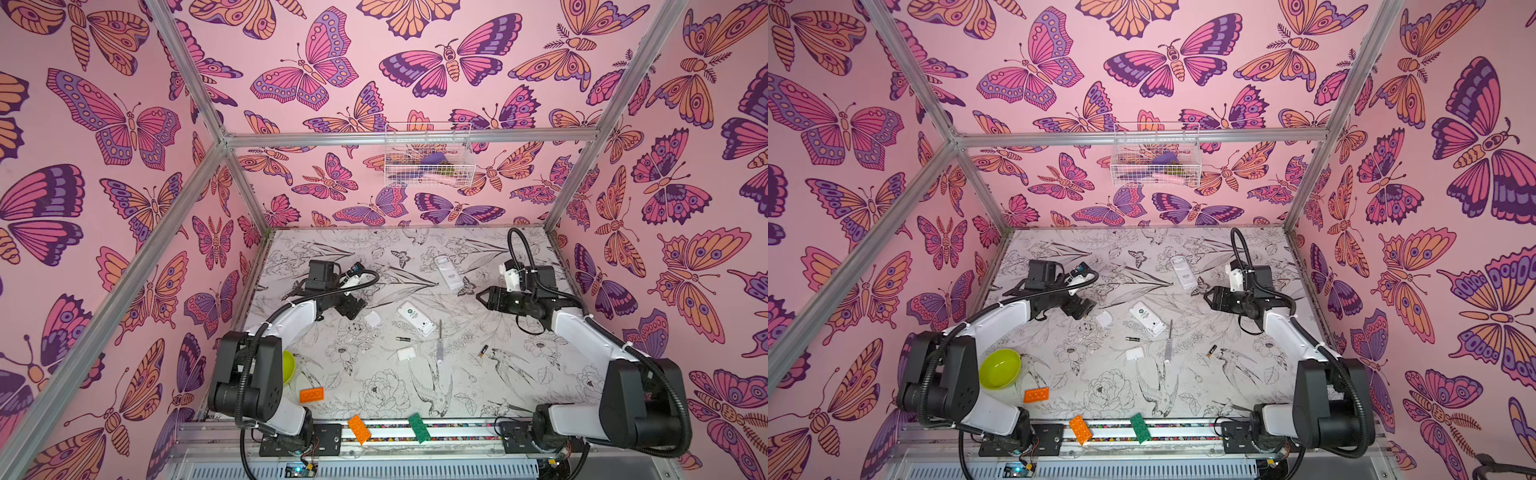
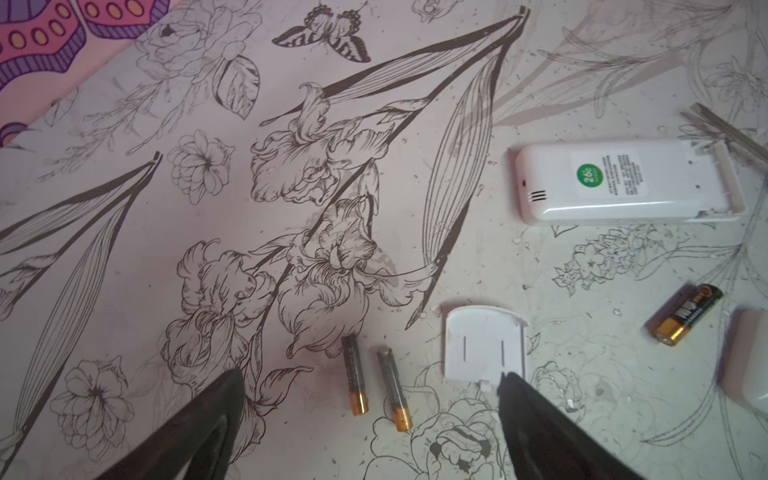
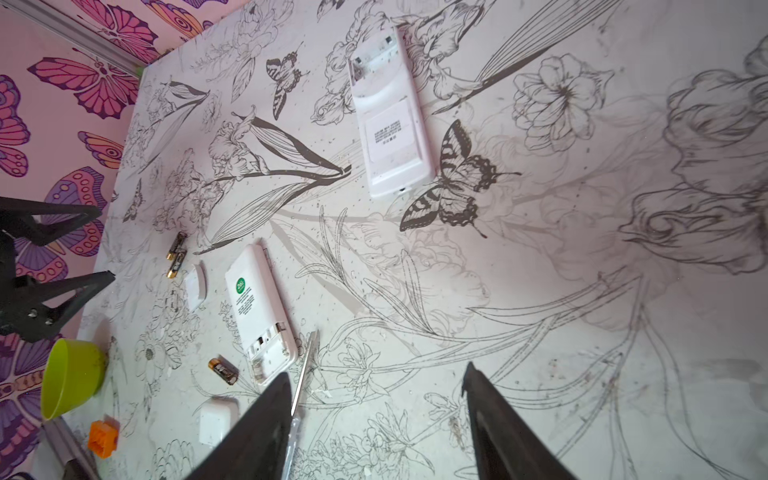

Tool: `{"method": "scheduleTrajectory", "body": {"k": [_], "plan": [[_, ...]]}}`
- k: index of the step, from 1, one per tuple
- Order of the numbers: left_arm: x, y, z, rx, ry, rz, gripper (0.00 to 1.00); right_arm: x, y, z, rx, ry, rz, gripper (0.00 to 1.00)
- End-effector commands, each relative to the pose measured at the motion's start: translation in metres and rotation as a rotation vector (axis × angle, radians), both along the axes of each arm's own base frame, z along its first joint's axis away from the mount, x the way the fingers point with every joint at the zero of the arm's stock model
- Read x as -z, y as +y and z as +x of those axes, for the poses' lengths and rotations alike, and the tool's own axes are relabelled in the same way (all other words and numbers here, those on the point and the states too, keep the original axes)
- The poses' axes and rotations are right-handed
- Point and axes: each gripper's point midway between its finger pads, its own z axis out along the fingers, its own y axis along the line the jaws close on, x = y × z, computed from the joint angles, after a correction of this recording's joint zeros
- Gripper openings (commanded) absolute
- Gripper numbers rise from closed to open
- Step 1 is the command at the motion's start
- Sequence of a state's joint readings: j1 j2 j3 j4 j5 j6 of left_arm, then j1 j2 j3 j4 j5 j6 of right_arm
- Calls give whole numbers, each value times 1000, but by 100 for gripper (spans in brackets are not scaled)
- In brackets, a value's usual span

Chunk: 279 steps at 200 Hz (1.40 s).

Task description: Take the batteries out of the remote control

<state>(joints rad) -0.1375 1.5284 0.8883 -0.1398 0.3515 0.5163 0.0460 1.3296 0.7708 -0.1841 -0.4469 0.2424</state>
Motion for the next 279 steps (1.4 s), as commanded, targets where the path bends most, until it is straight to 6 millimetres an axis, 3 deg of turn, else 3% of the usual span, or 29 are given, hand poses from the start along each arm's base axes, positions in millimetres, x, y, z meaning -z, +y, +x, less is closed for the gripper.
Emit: {"method": "scheduleTrajectory", "body": {"k": [1, 26, 65, 103, 107, 147, 174, 193, 221, 279], "plan": [[-8, 12, 9, -94, -39, -75, 99, -4, -18, 0, 41, -61, -101, 70], [-5, 25, 13, -158, -78, -101, 100, -8, -36, 1, 111, -139, -180, 84], [-6, 43, 25, -279, -90, -91, 100, -10, -60, -1, 199, -201, -296, 86], [11, 51, 7, -287, -68, -148, 100, -11, -72, -6, 240, -226, -355, 91], [11, 53, 6, -291, -85, -156, 100, -10, -74, -6, 246, -232, -360, 100], [15, 75, 10, -417, -96, -210, 100, -17, -83, -3, 293, -311, -396, 99], [12, 72, 14, -414, -113, -247, 100, -15, -97, 0, 355, -369, -454, 99], [11, 80, 17, -472, -130, -246, 100, -18, -100, 2, 348, -456, -503, 99], [4, 101, 18, -574, -229, -308, 100, -8, -111, 6, 376, -494, -560, 99], [6, 104, 10, -580, -295, -322, 100, 3, -111, 22, 365, -493, -550, 99]]}}
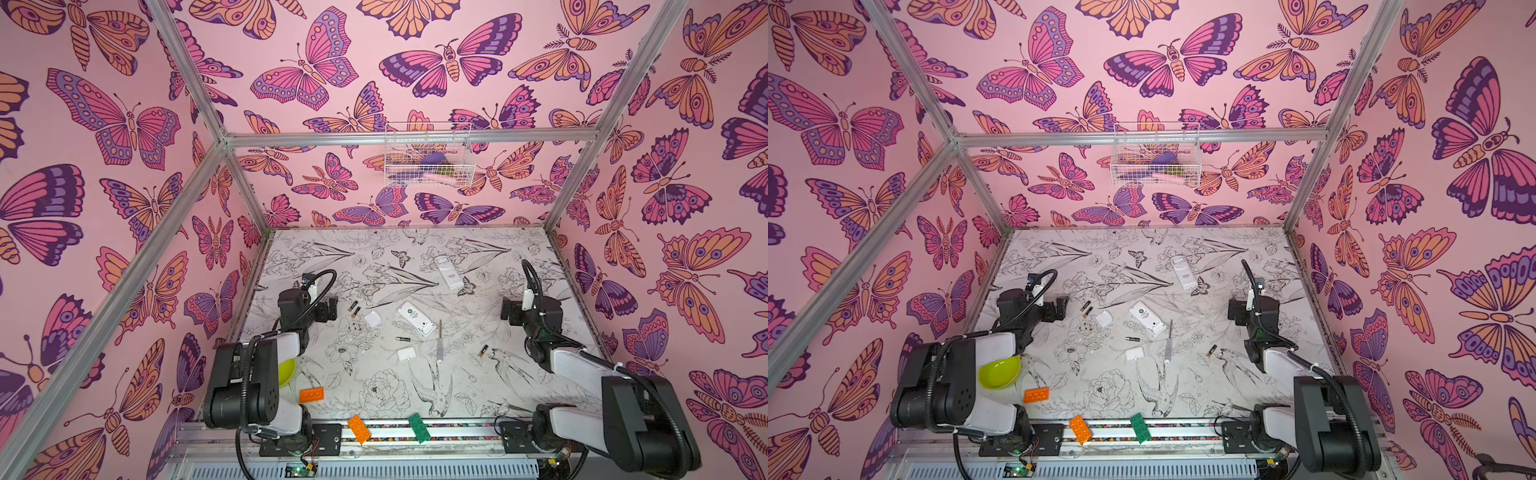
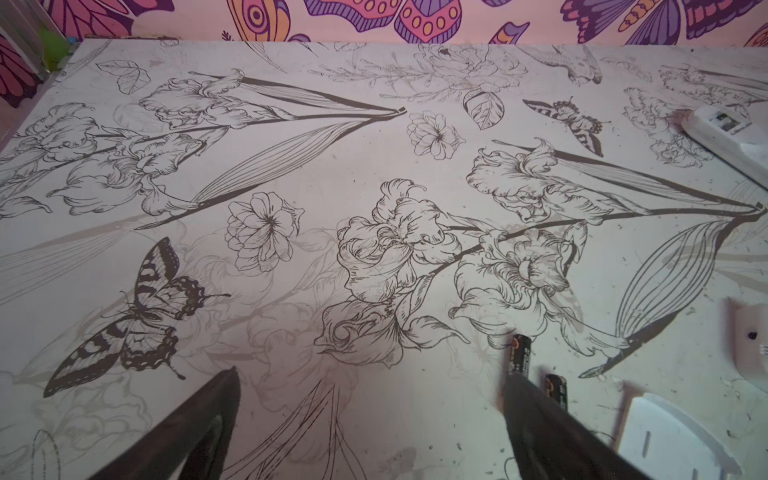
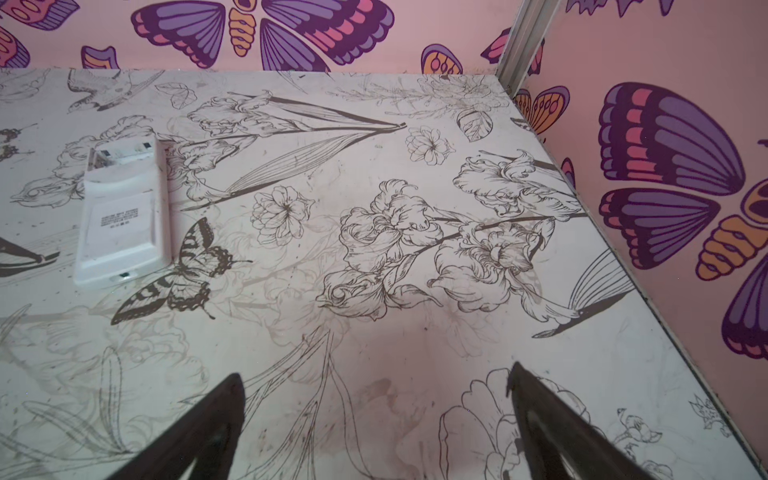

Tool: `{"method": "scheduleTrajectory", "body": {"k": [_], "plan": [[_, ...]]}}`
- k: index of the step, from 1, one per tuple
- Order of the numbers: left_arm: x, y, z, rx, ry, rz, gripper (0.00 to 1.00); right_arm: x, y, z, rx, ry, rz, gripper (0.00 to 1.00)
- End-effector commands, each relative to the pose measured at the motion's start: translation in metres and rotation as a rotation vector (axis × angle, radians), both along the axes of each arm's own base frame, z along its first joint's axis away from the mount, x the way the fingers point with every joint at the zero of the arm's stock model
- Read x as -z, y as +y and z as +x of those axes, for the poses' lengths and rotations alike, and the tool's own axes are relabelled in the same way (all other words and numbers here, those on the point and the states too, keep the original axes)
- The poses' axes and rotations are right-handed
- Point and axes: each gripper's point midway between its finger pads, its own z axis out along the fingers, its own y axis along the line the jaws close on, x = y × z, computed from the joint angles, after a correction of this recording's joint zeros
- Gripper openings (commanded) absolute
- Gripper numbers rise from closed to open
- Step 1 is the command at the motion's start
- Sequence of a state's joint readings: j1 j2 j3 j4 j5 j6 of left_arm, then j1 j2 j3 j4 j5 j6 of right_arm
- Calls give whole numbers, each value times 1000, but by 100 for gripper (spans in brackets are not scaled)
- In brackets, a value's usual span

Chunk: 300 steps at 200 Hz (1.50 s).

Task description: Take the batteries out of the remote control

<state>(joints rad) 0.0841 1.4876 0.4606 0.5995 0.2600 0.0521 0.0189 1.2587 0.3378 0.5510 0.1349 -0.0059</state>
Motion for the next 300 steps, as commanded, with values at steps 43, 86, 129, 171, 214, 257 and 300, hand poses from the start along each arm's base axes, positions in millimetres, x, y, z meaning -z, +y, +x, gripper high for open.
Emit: {"method": "scheduleTrajectory", "body": {"k": [43, 86, 129, 171, 214, 257, 300], "plan": [[-8, 9, 2, -68, -129, 3, 100, -23, -1, 13, -5, -92, 8, 99], [-9, 9, 3, -76, -151, 9, 100, -29, 13, 23, -63, -161, 82, 99], [-9, 9, 3, -76, -149, 8, 100, -9, 15, 31, -78, -131, 77, 99], [-8, 9, 3, -80, -130, 10, 100, 4, -3, 38, 41, -103, 79, 99], [-8, 9, 4, -101, -132, 33, 100, 3, -3, 38, 40, -101, 77, 99], [-7, 13, 5, -130, -131, 49, 100, 4, -3, 38, 38, -93, 76, 99], [-8, 15, 6, -163, -137, 66, 100, 4, -3, 38, 37, -94, 75, 99]]}}
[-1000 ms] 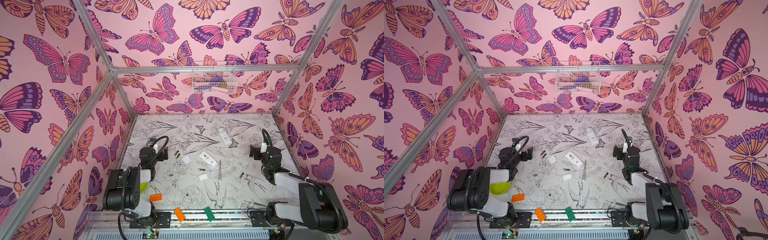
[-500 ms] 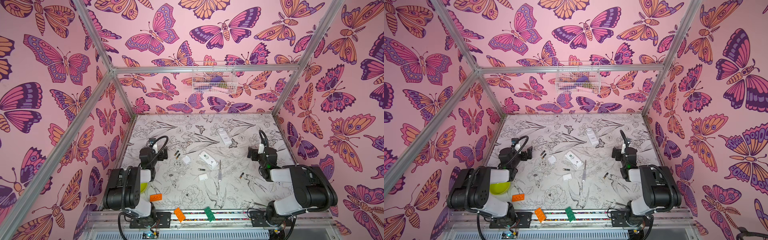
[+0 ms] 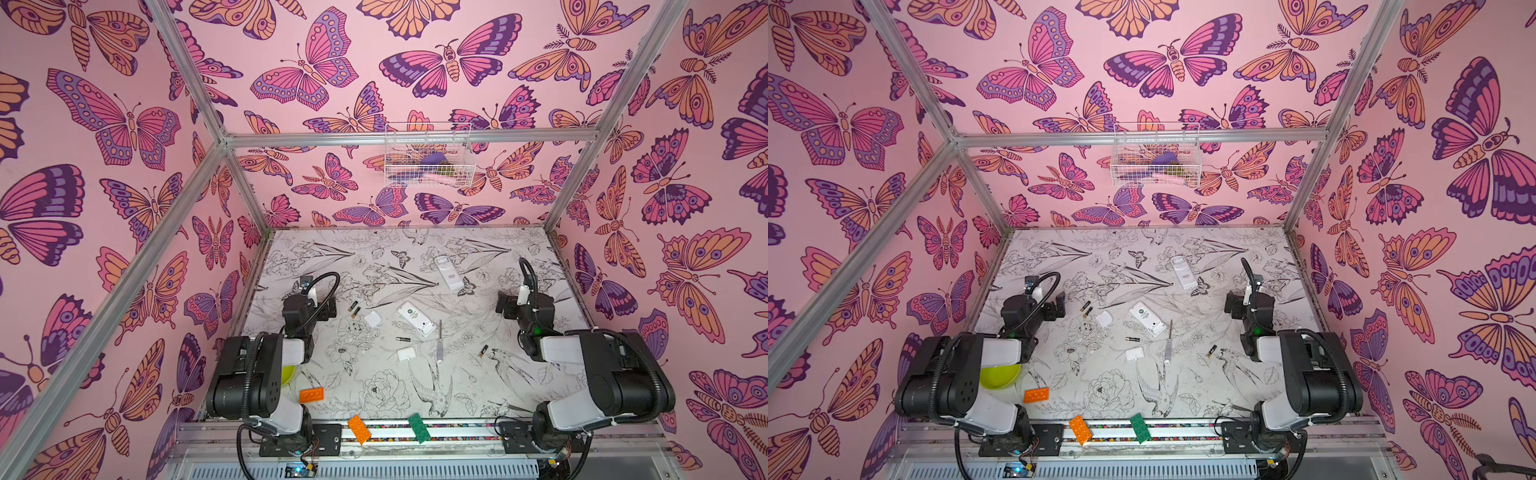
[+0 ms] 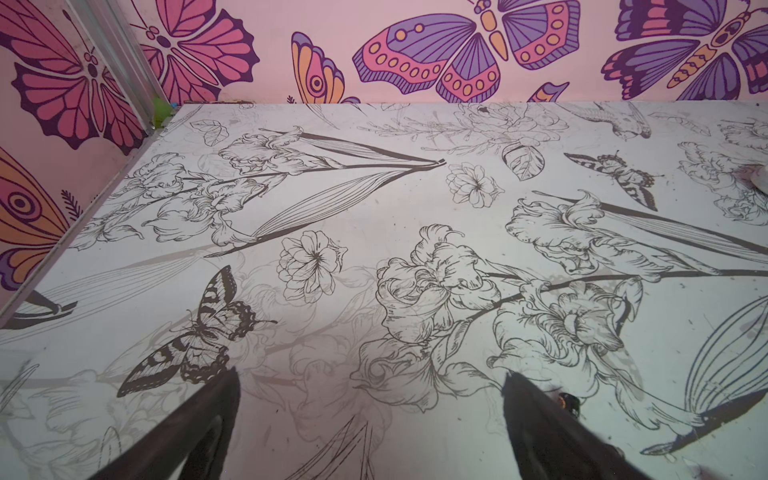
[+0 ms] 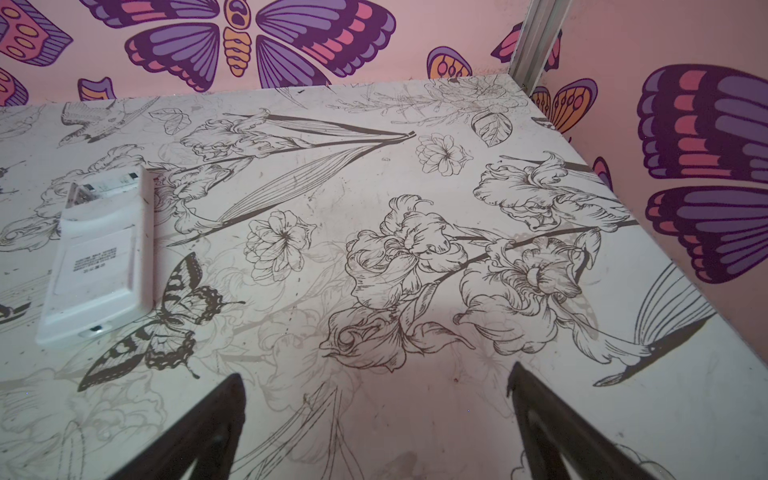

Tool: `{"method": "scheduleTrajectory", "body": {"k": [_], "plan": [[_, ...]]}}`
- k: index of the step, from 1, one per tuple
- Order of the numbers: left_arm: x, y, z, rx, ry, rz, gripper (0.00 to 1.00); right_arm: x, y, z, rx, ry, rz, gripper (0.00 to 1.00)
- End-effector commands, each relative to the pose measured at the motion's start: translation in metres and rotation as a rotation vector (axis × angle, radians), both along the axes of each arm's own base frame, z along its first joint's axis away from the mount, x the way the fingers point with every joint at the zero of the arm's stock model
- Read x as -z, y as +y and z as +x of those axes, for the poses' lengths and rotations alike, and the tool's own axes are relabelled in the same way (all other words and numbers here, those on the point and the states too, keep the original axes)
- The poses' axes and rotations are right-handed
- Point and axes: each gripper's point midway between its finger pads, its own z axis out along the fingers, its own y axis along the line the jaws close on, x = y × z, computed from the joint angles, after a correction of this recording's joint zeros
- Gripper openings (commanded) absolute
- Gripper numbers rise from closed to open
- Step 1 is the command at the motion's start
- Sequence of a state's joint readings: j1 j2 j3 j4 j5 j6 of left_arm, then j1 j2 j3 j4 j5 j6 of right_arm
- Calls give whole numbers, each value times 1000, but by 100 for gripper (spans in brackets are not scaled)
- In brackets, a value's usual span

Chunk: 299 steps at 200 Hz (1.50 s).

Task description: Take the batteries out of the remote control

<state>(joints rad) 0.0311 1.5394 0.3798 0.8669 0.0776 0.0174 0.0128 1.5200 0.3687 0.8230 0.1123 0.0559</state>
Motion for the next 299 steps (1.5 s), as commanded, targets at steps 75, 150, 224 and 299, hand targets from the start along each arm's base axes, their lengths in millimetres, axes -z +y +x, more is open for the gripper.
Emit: {"method": "scheduleTrajectory", "body": {"k": [75, 150, 224, 299], "plan": [[-6, -13, -31, 30, -136, 63, 98, -15, -5, 7, 26, -44, 11, 99], [-3, 13, -1, -134, -30, 67, 100, -15, -5, 7, 27, -45, 11, 99], [-3, 13, -1, -134, -23, 67, 100, -15, -5, 8, 27, -39, 11, 99], [-4, 4, -18, -105, -107, 108, 100, -15, -5, 8, 24, -42, 10, 99]]}}
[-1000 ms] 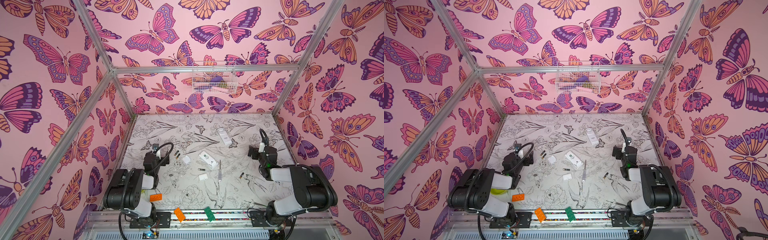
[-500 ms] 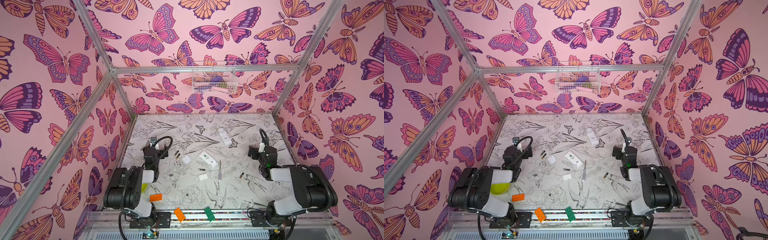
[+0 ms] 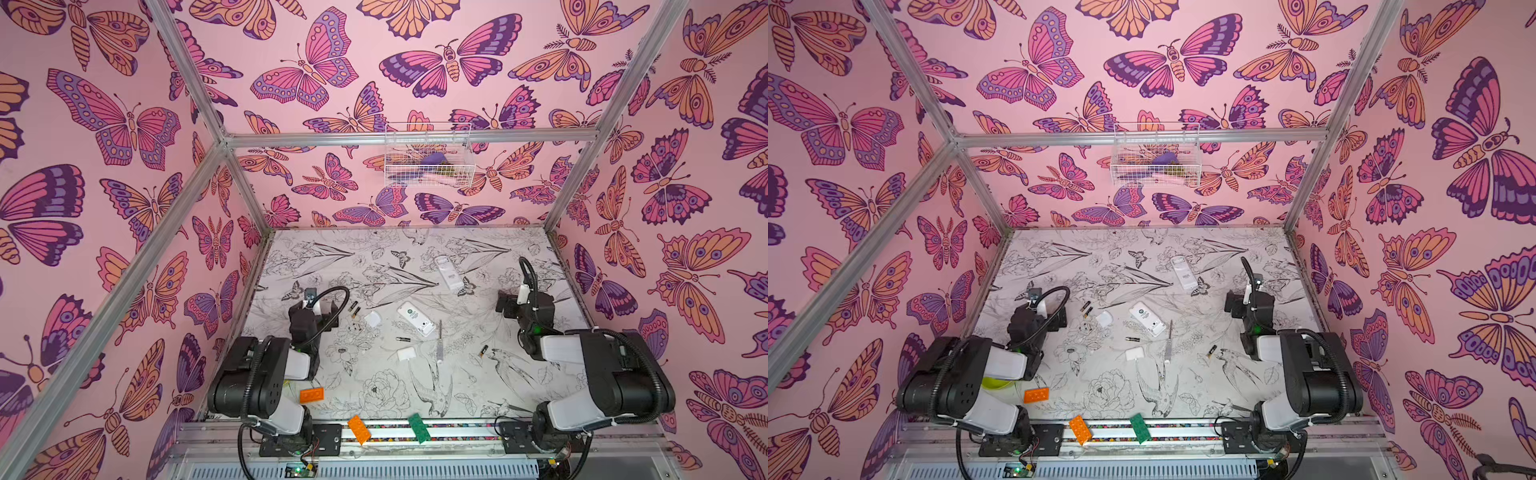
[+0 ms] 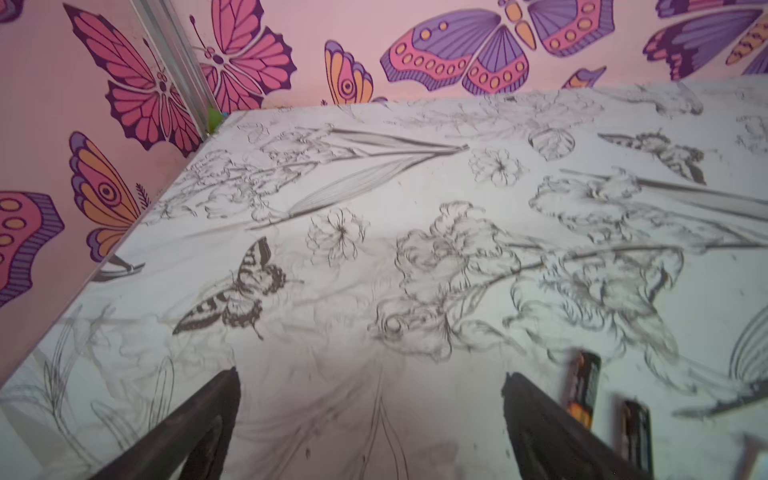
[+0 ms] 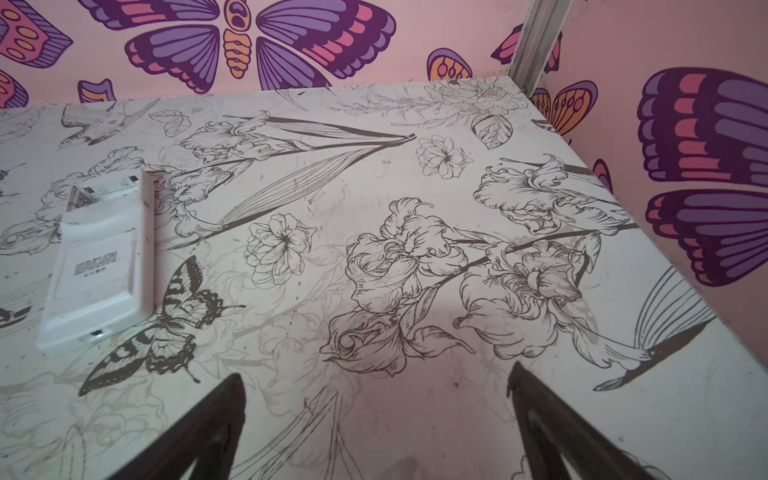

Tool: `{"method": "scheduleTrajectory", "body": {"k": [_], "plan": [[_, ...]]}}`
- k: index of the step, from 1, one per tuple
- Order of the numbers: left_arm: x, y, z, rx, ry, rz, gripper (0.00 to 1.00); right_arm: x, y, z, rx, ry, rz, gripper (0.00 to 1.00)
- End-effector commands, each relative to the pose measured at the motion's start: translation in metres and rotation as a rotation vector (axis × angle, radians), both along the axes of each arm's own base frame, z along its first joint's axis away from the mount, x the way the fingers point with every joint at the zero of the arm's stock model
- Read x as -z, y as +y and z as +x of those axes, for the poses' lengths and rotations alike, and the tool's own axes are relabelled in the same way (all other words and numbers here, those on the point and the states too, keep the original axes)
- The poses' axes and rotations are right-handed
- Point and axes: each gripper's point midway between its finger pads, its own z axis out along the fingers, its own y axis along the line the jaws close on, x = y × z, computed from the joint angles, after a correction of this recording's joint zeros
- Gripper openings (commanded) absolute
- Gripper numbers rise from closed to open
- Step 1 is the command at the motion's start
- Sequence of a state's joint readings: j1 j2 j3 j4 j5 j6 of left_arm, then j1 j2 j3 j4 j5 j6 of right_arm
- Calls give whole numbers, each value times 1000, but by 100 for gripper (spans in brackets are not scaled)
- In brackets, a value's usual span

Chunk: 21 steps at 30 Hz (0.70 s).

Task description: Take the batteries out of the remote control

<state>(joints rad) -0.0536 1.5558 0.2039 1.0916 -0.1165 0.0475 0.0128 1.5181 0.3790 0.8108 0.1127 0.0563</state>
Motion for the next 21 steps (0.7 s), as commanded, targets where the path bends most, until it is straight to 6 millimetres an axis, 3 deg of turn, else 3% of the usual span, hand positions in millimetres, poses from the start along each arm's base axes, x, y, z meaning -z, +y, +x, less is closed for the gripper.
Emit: {"method": "scheduleTrajectory", "body": {"k": [1, 3, 16, 19, 21], "plan": [[-21, 3, 16, -20, -70, 14, 100, -13, -5, 6, 24, -42, 10, 99], [-22, 13, 32, -84, -15, -4, 99, -14, -4, 6, 23, -42, 10, 99], [-22, 15, 32, -91, -10, -16, 99, -12, -4, 8, 21, -32, 10, 99], [-31, 13, 32, -86, -61, 1, 99, -12, -4, 8, 21, -29, 12, 99], [-22, 9, 14, -63, -71, 7, 99, -13, -4, 6, 19, -37, 13, 99]]}}
